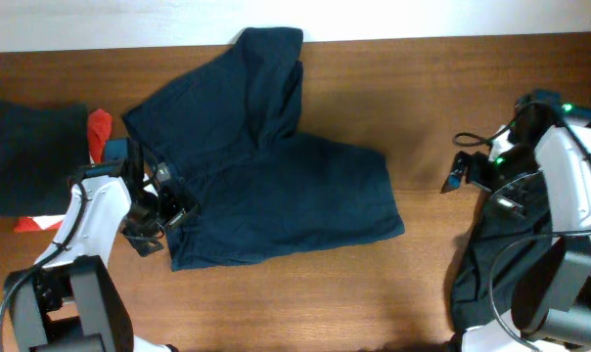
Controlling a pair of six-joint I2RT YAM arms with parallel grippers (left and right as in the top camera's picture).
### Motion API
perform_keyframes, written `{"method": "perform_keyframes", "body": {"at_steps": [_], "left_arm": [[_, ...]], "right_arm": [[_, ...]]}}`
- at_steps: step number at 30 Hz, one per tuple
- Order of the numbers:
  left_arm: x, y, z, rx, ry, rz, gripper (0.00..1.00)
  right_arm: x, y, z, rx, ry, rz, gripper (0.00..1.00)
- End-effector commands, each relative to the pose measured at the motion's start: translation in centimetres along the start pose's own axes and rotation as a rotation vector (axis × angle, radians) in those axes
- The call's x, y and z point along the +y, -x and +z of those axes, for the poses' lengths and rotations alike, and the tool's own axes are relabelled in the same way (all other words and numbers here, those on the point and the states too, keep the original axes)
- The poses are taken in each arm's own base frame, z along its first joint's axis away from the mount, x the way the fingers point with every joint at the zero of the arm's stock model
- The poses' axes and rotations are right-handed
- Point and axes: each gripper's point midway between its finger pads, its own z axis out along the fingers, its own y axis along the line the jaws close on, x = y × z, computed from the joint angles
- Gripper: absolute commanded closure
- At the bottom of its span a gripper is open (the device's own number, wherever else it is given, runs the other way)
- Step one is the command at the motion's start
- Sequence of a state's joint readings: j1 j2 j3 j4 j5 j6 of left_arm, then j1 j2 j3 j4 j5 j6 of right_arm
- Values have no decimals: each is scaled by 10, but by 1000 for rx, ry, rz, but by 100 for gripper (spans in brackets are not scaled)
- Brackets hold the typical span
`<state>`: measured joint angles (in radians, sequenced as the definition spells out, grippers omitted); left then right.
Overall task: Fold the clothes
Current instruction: 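Drag the navy shorts to table center and grasp waistband with left gripper, then pull the shorts waistband corners apart with both grippers to flatten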
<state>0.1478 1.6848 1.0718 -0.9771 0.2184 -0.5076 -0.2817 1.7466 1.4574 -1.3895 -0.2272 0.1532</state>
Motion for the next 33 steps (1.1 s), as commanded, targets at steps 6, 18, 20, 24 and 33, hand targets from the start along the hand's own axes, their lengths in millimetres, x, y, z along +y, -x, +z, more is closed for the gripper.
{"method": "perform_keyframes", "body": {"at_steps": [6, 18, 20, 24, 33], "left_arm": [[-19, -57, 31, 106, 28, 211, 24], [33, -102, 71, 192, 179, 157, 28], [33, -102, 71, 188, 177, 159, 28], [33, -102, 71, 189, 177, 158, 28], [45, -101, 64, 217, 198, 131, 28]], "right_arm": [[80, -41, 82, 55, 47, -299, 1], [82, -47, 113, 75, 28, -343, 36], [73, -54, 129, 87, 24, -339, 32], [58, -70, 150, 120, 10, -281, 70], [-18, -123, 120, 307, -401, -15, 87]]}}
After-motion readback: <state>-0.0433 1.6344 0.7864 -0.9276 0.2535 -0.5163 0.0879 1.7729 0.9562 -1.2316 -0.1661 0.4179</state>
